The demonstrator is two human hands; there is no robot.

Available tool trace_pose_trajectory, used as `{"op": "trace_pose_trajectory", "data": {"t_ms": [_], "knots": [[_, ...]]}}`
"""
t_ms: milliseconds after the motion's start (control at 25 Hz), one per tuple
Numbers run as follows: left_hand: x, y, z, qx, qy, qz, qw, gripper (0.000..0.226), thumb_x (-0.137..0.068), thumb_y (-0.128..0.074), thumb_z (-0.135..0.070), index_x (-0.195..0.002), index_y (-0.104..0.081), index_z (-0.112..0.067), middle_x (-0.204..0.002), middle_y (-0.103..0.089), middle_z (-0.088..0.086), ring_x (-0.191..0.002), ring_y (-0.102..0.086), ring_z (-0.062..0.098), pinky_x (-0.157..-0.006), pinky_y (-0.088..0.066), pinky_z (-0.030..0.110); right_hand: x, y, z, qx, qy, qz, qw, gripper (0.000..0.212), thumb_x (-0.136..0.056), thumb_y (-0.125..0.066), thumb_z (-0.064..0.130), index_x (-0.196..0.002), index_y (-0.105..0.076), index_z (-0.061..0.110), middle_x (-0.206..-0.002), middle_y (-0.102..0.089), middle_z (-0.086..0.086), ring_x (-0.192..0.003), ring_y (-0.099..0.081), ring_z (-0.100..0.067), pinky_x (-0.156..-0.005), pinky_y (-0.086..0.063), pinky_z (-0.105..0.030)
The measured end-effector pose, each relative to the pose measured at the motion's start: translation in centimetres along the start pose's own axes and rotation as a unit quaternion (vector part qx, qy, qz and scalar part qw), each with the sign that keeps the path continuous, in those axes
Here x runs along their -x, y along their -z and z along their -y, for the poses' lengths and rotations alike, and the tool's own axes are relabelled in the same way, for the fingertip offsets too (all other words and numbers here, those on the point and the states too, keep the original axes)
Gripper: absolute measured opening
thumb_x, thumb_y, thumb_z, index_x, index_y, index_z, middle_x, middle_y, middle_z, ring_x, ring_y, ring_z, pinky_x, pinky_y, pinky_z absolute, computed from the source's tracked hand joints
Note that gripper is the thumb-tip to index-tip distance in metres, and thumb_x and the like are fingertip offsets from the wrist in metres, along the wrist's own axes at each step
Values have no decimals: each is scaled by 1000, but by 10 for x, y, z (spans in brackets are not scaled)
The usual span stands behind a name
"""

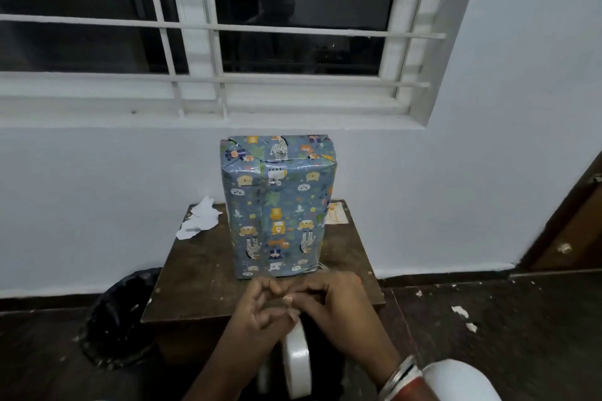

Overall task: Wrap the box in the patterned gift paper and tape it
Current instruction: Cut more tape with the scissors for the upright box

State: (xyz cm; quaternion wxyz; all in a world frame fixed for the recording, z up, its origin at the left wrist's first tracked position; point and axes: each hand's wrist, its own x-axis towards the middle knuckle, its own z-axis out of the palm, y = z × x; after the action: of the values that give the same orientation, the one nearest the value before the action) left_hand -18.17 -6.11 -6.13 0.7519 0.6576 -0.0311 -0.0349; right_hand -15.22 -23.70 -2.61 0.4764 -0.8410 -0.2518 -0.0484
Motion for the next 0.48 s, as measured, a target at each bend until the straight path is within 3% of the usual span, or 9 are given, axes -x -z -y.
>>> {"op": "trace_pose_trajectory", "data": {"t_ms": [120,320,480], "knots": [[0,-5,6,-34,-9,28,999,58,-65,-81,-29,-101,-43,-4,-94,-70,4,-83,-69,11,-77,-51,21,6,-4,-16,13,25,-33,999,10,-87,-77,16,-89,-82,25,-84,-72,26,-83,-69,3,-75,-47,-11],[-11,-11,10,-20,-1,31,999,47,-73,-77,-21,-101,-42,-7,-94,-73,1,-89,-69,11,-79,-52,24,2,-7,-32,66,29,-59,996,5,-93,-72,25,-93,-77,28,-89,-72,17,-86,-67,0,-78,-54,-29],[-19,-8,14,-42,2,21,999,29,-79,-74,-16,-93,-52,-28,-92,-72,2,-91,-70,15,-80,-53,30,-1,-5,-37,89,32,-43,995,9,-96,-67,29,-92,-74,26,-87,-70,15,-85,-64,-3,-78,-52,-33]]}}
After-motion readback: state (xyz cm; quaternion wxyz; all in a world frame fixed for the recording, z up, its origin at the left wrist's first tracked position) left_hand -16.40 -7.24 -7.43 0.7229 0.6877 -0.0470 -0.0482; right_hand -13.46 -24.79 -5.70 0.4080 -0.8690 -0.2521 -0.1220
